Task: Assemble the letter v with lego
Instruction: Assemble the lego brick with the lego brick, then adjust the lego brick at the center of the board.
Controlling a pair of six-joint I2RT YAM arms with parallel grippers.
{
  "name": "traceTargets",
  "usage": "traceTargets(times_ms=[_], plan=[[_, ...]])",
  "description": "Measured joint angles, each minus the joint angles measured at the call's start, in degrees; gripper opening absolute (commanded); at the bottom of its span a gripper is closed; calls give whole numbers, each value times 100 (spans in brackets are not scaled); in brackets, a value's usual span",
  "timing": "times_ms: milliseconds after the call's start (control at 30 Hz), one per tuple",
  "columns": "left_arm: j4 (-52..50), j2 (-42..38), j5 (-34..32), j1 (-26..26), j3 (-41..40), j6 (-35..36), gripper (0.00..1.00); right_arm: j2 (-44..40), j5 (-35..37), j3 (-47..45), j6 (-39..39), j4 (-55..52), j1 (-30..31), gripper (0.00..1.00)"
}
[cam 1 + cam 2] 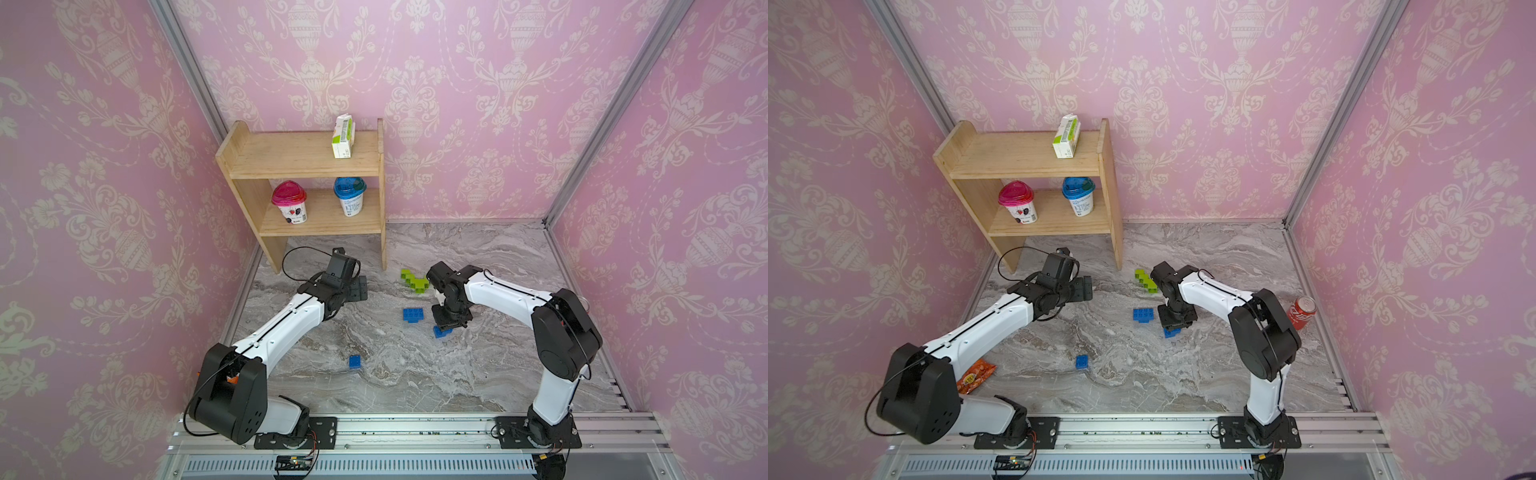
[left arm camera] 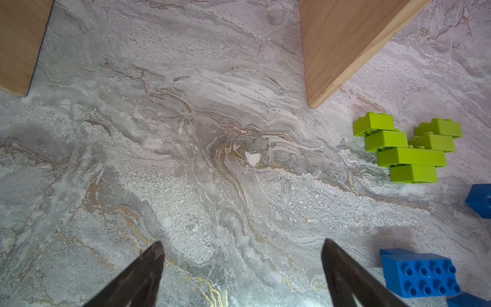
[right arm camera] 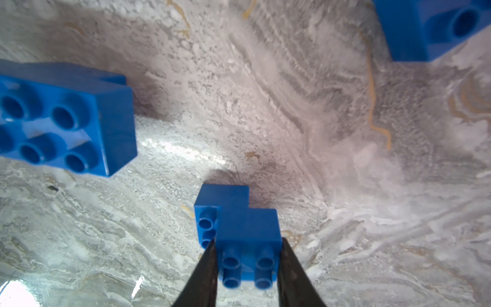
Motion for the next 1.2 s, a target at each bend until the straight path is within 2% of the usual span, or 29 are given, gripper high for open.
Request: traceTargets(times_ms=[67, 167, 267, 333, 367, 433, 567, 667, 767, 967, 1067, 1200], plan=[[0, 0, 0, -24, 0, 0, 93, -92, -2, -120, 105, 129, 0, 48], [-2, 2, -7, -52, 0, 2, 93, -144, -52, -297, 256, 201, 0, 68], [-2, 2, -17, -55, 4, 2, 93, -245, -31, -306, 295, 109, 0, 78], [-2, 4, -20, -55, 13, 2, 93, -407, -24, -297, 304, 37, -7, 79], [0, 2, -20, -55, 15, 2, 93, -507, -17, -271, 302, -13, -24, 77], [-2, 2, -20, -57, 15, 0, 93, -619, 17, -142, 227, -105, -61, 66], [0, 4, -17, -103, 15, -2, 92, -549, 173, 249, -79, -144, -146, 29], [2, 4, 26, -229, 15, -42, 90, -269, 256, 507, -282, -85, -157, 8], [52, 42, 232, -411, 15, -170, 88, 105, 267, 616, -463, 26, -157, 7], [356, 116, 1069, -590, -232, -605, 83, 529, 275, 590, -605, 79, -157, 7], [466, 116, 1342, -590, -341, -763, 82, 295, 166, 245, -603, 131, -157, 9], [529, 116, 1480, -590, -348, -846, 81, -424, -315, -546, -546, 173, -157, 16]])
